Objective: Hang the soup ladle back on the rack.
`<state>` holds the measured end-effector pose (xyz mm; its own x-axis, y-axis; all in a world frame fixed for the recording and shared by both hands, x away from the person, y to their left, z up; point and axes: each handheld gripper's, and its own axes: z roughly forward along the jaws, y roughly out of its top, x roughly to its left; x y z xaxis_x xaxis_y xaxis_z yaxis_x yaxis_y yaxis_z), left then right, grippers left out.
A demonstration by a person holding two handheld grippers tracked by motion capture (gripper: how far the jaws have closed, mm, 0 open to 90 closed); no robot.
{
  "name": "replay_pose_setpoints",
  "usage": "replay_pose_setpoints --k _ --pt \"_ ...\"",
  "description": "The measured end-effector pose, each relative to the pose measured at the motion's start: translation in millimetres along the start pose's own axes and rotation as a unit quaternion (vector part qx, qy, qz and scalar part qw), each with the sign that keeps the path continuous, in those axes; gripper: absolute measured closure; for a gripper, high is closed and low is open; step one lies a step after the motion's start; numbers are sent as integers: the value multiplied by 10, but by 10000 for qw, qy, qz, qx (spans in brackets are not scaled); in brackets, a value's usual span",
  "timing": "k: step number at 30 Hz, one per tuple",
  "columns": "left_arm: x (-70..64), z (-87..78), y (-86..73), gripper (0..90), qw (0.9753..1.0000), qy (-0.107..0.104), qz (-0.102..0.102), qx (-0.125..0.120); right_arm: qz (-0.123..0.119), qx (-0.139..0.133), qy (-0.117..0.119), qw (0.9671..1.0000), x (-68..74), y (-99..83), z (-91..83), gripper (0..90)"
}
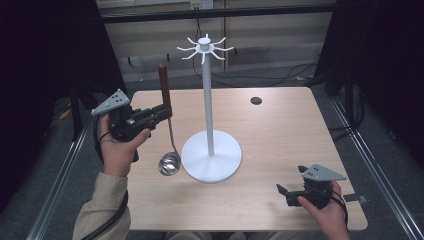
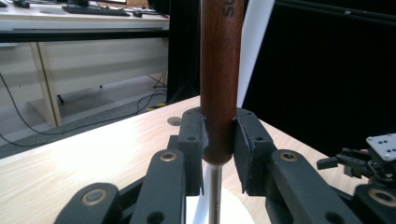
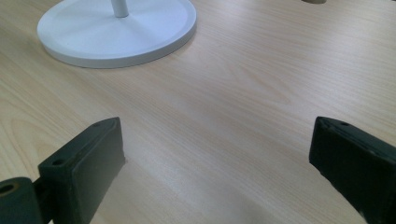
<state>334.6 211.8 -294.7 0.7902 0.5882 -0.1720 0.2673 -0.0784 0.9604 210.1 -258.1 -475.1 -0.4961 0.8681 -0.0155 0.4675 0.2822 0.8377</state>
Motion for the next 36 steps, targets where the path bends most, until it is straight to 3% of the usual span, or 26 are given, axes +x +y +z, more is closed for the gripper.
replay_pose_setpoints --k 8,36 --pt "-28 6 32 744 10000 -79 -40 -6 -11 -7 4 10000 -1 0 2 29" --pt "-155 27 282 744 9994 -314 133 -56 -2 42 42 10000 7 -6 19 29"
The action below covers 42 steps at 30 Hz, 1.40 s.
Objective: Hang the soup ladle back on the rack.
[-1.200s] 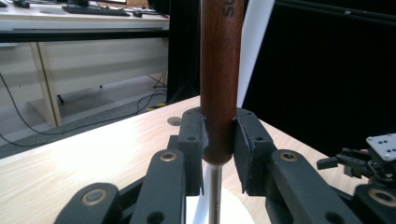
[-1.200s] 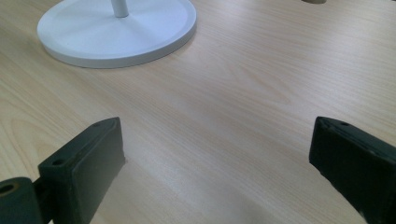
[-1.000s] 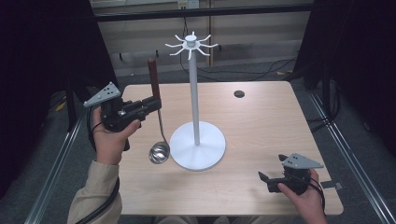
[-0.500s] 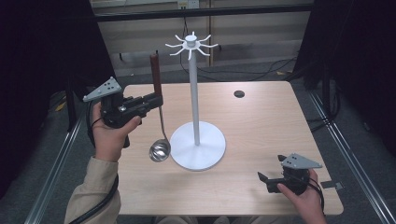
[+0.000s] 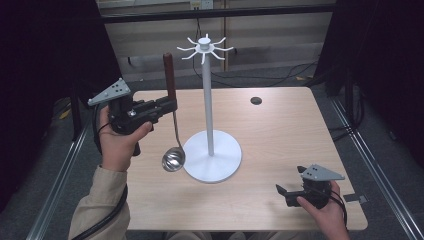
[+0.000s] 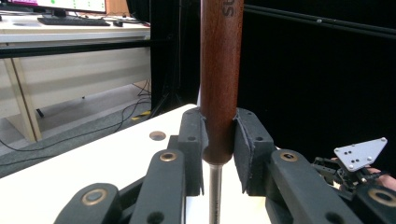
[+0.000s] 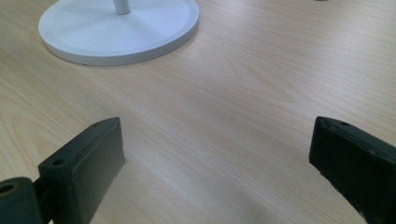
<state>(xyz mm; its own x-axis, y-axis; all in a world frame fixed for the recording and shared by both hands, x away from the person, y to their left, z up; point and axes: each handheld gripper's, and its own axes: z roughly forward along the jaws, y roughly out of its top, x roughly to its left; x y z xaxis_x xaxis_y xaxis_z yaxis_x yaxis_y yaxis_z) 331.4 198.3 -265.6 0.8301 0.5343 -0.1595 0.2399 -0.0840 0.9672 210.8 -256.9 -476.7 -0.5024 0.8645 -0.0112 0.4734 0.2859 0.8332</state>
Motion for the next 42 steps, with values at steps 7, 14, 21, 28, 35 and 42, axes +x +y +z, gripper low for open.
replay_pose_setpoints --k 7,14,21,28,35,42 --pt "-42 48 22 744 10000 -37 75 32 -8 3 -8 10000 2 -1 -4 28" --pt "-82 66 62 744 9999 -80 133 28 10 2 -1 10000 -1 -4 -6 28" --pt "-96 92 97 744 9998 -109 180 27 6 -2 -8 10000 3 0 -12 28" --pt "-110 119 108 744 9997 -116 210 27 -14 -23 -11 10000 -8 -1 -16 28" --pt "-133 154 123 743 9996 -164 224 44 29 -7 23 10000 2 -3 -9 28" --pt "-134 218 100 744 9997 -142 202 56 16 -14 20 10000 4 -1 -10 28"
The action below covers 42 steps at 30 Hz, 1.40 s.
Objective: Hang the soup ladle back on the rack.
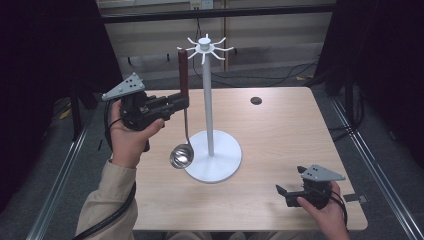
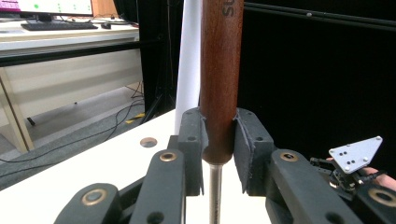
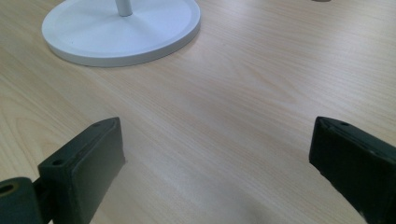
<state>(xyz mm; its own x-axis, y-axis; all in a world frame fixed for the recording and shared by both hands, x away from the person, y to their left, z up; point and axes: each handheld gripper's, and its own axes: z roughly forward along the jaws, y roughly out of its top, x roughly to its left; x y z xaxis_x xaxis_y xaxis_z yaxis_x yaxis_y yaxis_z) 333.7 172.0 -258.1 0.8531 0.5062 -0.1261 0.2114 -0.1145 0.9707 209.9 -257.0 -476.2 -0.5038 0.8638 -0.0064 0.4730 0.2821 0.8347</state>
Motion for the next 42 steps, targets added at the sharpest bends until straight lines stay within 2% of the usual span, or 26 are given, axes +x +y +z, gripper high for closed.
replay_pose_setpoints --k 5,11,18,25,42 --pt "-1 31 0 744 10000 22 6 55 4 -2 1 10000 -8 -5 -4 28" --pt "23 74 -29 743 10000 -26 -53 -9 -12 -4 5 10000 -1 -2 -4 28" --pt "27 113 -34 743 10000 21 -10 -18 -9 -15 -15 10000 -18 -9 -8 28" --pt "18 167 -39 743 10000 -32 -24 -73 -5 -1 2 10000 -14 -12 -4 29" --pt "32 250 -53 741 9998 82 42 -176 -17 19 5 10000 -20 -20 4 28"
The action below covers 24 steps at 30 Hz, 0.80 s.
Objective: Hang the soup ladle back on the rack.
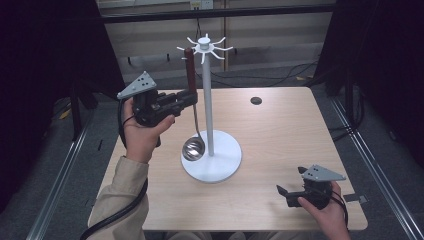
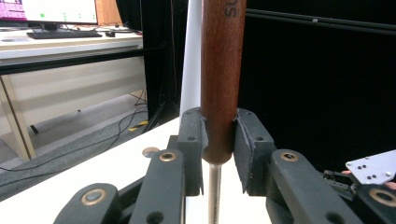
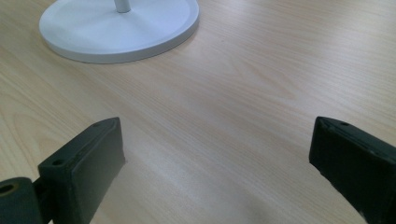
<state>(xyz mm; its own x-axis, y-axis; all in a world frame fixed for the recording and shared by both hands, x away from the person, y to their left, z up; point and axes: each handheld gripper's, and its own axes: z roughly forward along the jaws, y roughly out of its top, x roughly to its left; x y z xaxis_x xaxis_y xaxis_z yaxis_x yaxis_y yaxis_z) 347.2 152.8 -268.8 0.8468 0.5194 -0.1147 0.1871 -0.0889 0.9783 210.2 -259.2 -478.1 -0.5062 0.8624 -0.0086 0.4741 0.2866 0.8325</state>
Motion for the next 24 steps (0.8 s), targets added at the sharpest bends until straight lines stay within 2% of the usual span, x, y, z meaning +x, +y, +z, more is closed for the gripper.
replay_pose_setpoints --k 12,17,24 --pt "-3 32 -25 735 9999 84 40 -92 -5 25 -10 10000 0 -3 8 28" --pt "17 24 -43 719 9998 91 -72 -163 -9 36 11 10000 1 -4 17 29" --pt "32 -3 -28 682 9997 126 -5 -195 -3 40 14 10000 7 -2 18 29"
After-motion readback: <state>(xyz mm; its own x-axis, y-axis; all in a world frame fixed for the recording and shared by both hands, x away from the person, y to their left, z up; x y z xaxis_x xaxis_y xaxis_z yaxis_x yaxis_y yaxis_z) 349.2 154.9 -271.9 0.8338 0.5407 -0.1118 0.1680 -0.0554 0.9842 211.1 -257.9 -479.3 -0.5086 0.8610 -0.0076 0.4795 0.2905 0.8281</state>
